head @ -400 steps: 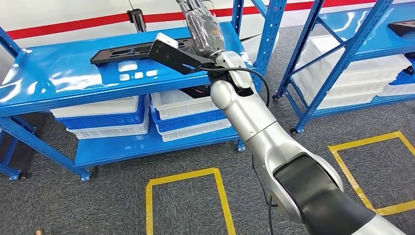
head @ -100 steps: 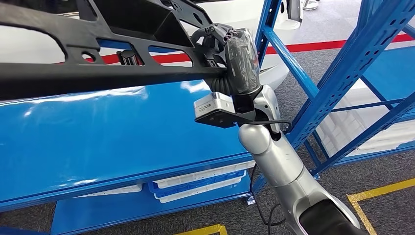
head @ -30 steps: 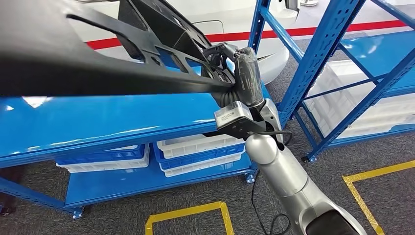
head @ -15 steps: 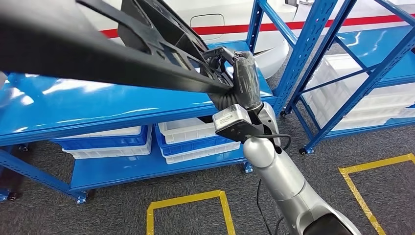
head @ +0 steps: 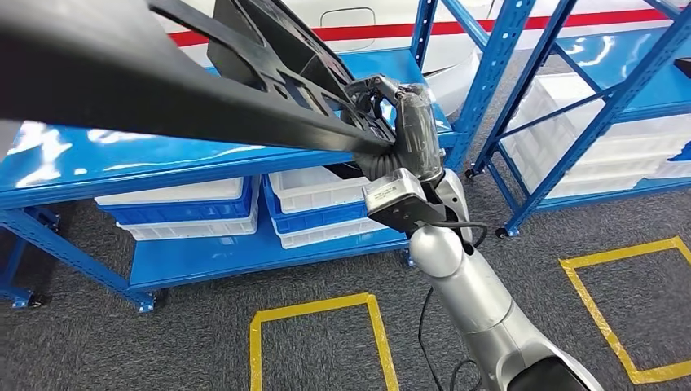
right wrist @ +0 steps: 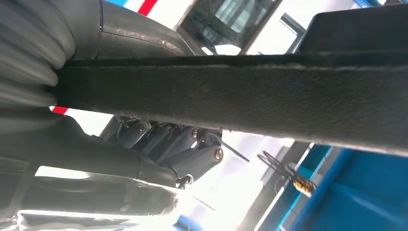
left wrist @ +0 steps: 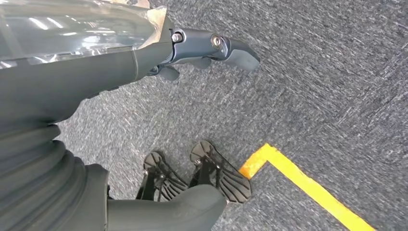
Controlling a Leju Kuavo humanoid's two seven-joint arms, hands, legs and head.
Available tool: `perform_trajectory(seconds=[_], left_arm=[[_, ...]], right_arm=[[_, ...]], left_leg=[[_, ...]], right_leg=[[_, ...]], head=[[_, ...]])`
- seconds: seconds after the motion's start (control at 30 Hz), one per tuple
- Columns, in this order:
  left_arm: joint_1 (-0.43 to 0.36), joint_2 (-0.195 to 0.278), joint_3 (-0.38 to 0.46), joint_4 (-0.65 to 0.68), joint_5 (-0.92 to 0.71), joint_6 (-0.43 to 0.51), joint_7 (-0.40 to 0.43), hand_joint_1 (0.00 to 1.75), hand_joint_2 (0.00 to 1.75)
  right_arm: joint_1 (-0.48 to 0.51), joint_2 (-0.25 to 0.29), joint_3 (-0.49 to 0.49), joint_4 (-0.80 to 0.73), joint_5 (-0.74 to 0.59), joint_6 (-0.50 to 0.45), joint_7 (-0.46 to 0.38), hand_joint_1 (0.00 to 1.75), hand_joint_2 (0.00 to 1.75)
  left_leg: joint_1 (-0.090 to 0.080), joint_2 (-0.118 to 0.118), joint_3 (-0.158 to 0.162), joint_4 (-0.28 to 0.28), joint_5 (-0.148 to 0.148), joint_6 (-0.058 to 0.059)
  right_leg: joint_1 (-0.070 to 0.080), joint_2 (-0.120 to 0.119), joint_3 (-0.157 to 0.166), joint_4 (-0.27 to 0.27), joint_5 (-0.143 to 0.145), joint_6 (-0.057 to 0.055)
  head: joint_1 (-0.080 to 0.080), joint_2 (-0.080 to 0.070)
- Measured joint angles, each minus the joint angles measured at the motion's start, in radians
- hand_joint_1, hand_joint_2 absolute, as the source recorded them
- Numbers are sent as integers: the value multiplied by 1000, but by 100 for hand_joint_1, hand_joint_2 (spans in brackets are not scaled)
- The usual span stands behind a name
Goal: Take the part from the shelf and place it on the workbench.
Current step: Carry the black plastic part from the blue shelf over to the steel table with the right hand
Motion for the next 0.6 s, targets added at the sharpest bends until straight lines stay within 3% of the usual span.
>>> perform_trajectory(seconds=[0.07,0.1,0.17,0.2,0.23,0.27,0.3,0.37,0.43,0.47,0.53,0.6], left_arm=[[2,2,1,0,-1,5,1,0,175],[4,3,2,0,-2,8,1,0,175],[5,4,5,0,-2,15,2,0,175],[6,4,6,0,-2,17,2,0,175],[5,5,7,0,-2,18,2,0,175],[5,6,7,0,-2,19,2,0,175],[5,6,8,0,-2,19,2,0,175],[5,7,8,0,-2,19,2,0,175],[2,8,8,-1,-1,19,2,0,175],[1,8,8,-1,-1,19,2,0,175],[-1,8,9,-1,-1,19,1,0,175],[-1,7,9,-1,-2,19,2,0,175]], right_arm=[[-2,-1,-7,1,-5,7,0,175,175],[-3,-1,-10,2,-7,10,1,175,175],[-6,-1,-16,5,-11,14,0,175,175],[-6,-2,-18,7,-13,16,0,175,175],[-5,-3,-20,10,-14,17,0,175,175],[-4,-4,-21,13,-15,17,-1,175,175],[-3,-6,-22,16,-16,18,-1,175,175],[-1,-9,-26,22,-16,19,-2,175,175],[-1,-11,-30,24,-15,19,-5,175,175],[-1,-12,-32,24,-15,19,-6,175,175],[1,-13,-35,25,-13,18,-10,175,175],[7,-16,-39,26,-10,16,-15,175,175]], left_leg=[[3,-1,-6,-2,6,-12],[5,-2,-14,15,-20,-17],[11,-3,-45,112,-122,-28],[12,-3,-63,181,-173,-33],[14,-3,-75,246,-204,-38],[16,-3,-77,289,-210,-43],[18,-2,-63,301,-195,-45],[22,-2,18,223,-147,-44],[22,-3,124,80,-144,-36],[20,-3,157,32,-154,-32],[15,-4,169,3,-162,-24],[14,1,154,-6,-145,-4]], right_leg=[[-6,-1,-15,-4,14,-15],[-12,-3,-22,-4,25,-26],[-19,-7,-40,-5,50,-43],[-18,-7,-54,-4,62,-48],[-17,-7,-67,-3,74,-48],[-17,-7,-82,-1,85,-46],[-17,-7,-96,1,95,-43],[-17,-7,-123,9,110,-35],[-14,-7,-143,21,121,-24],[-12,-8,-149,25,126,-19],[-11,-11,-157,26,138,-6],[-10,-12,-169,33,140,5]], head=[[-1,0],[-1,0],[-3,0],[-3,0],[-4,0],[-4,0],[-4,0],[-4,0],[-4,0],[-3,0],[-2,0],[-2,0]])
